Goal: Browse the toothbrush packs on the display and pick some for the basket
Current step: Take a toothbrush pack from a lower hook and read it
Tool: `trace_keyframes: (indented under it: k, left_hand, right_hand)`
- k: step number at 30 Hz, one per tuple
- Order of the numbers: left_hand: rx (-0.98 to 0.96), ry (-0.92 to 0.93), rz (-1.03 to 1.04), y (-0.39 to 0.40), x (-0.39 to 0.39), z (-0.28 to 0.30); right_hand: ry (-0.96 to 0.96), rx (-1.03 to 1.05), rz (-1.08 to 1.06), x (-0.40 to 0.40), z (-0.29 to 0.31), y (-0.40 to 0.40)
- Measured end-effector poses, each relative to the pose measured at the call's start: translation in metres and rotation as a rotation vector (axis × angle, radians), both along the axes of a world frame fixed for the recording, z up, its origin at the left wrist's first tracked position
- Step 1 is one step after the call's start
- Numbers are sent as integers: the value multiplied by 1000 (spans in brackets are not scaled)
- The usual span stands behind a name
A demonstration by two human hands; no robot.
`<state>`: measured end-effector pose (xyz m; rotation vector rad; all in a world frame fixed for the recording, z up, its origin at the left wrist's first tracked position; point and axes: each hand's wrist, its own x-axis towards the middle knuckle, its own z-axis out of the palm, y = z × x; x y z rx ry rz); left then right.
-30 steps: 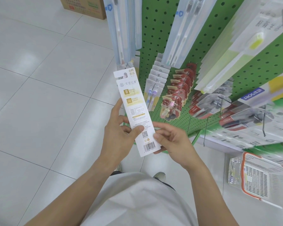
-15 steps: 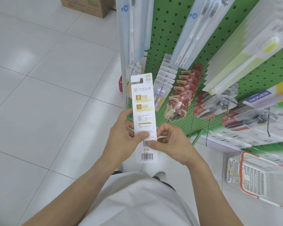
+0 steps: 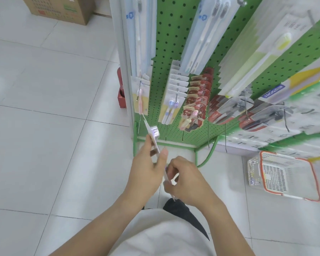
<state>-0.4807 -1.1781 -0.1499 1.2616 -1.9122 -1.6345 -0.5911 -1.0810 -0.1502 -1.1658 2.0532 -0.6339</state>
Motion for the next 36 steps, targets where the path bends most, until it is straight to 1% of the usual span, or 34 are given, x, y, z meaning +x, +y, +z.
trace_keyframes:
  k: [3,7,10,15,17,22,28,33,36]
  left_hand:
    - [-3,33,-3,7,-1,0]
    - [134,110,28,23,-9,-1]
    - [183,146,44,42,-21,4]
    - [260,194,93,93,-52,11]
    - [286,201,114,122,-64,11]
    - [324,164,82,200,-101,5]
    - [367,108,15,279,-148,2]
    - [394,77,4,322,-187,0]
    - [366,56,14,335,-216,-7]
  right_hand:
    - [-29,-33,-85,10,-2,17]
    - [-45,-66,-229,6,-1,44]
    - [-44,-94,-275,-3,1,69]
    - [-65,-124,-339,-30,5,130]
    - [-103,-139,-389,-43,5,163]
    - [-173,-184,-502,-74,-3,252]
    - [-219,-218,-560,-109,-10,339]
    - [-251,-197,-585,-143,-23,384]
    - [-239,-203,-592,-166,-31,396]
